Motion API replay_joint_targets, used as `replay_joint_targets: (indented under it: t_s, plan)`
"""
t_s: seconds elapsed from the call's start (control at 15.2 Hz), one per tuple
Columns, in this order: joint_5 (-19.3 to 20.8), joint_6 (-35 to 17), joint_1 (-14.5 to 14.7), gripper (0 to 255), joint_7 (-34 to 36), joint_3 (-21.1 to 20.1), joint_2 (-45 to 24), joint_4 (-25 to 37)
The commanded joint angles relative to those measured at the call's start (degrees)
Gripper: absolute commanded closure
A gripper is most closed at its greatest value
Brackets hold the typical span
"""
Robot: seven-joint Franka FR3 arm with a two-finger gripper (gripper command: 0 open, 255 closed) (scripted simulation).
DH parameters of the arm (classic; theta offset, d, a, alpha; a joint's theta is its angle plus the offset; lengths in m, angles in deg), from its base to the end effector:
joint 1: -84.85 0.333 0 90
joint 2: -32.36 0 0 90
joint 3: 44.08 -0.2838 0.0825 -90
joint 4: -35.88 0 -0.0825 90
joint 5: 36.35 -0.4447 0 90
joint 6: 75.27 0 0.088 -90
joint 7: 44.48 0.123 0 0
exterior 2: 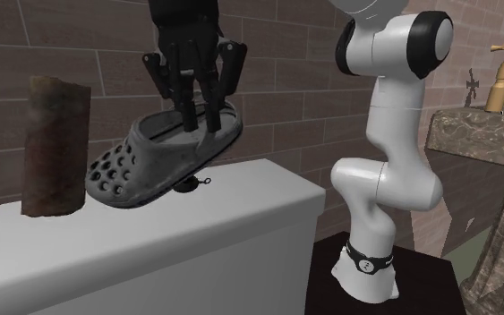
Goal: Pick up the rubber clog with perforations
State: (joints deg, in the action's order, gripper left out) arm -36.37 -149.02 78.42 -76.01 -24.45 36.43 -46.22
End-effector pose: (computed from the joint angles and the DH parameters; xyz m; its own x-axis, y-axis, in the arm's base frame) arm 0.4998 -0.2527 0.6633 0.9936 0.0987 -0.0544 0.0953 -0.9935 -0.0618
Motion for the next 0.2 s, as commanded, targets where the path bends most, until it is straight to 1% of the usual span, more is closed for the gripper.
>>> replay_joint_targets:
  t_s: [0.0, 0.13]
  plan:
    - [-0.4, 2.0, -0.1, 255, -0.3, 0.2, -1.2, 3.2]
    - [-0.4, 2.1, -0.1, 255, -0.3, 0.2, -1.3, 3.4]
